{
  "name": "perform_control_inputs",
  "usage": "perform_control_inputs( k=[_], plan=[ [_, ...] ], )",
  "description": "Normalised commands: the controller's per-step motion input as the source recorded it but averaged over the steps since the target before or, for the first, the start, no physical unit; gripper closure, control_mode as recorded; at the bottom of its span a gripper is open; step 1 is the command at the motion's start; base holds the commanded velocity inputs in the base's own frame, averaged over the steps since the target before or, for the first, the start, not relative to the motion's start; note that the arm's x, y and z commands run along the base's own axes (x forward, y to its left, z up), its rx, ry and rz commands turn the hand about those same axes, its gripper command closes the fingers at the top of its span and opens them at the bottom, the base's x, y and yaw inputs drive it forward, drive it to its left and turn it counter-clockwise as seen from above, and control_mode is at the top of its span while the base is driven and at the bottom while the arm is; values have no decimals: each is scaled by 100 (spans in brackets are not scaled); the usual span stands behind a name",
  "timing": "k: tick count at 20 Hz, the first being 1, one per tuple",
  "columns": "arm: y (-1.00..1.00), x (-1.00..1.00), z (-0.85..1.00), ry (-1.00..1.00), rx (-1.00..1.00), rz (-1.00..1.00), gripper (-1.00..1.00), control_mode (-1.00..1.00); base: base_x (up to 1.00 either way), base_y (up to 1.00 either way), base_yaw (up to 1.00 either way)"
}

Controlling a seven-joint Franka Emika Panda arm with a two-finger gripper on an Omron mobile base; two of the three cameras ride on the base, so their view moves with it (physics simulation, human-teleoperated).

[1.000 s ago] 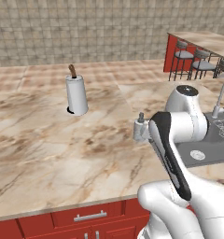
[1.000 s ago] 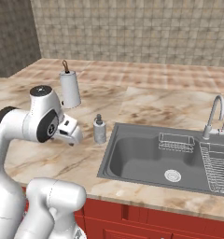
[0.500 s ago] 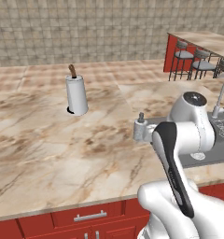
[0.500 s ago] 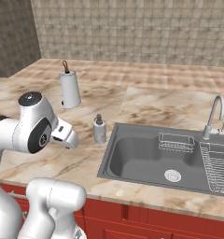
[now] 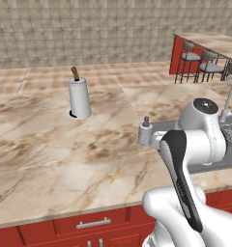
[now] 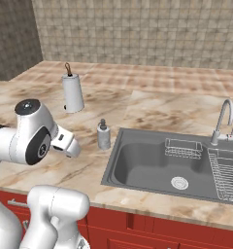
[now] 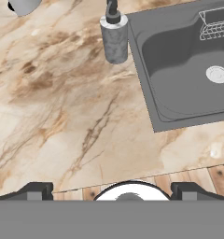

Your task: Locate and retrieve the soap dispenser and soap dispenser from the cabinet. Place them next to the sink.

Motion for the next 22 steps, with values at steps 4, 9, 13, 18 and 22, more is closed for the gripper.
perform_control_inputs(
  k=[4, 9, 13, 18, 22],
  plan=[
    [0, -3, 0, 0, 0, 0, -100, -100, 0, 0, 0],
    [0, 0, 0, 0, 0, 0, -100, 100, -42, -2, -3],
    [0, 0, 0, 0, 0, 0, -100, 100, -28, -1, -3],
    [0, 0, 0, 0, 0, 0, -100, 100, -3, 2, 0],
    [0, 0, 0, 0, 0, 0, -100, 100, -7, 22, 24]
  ],
)
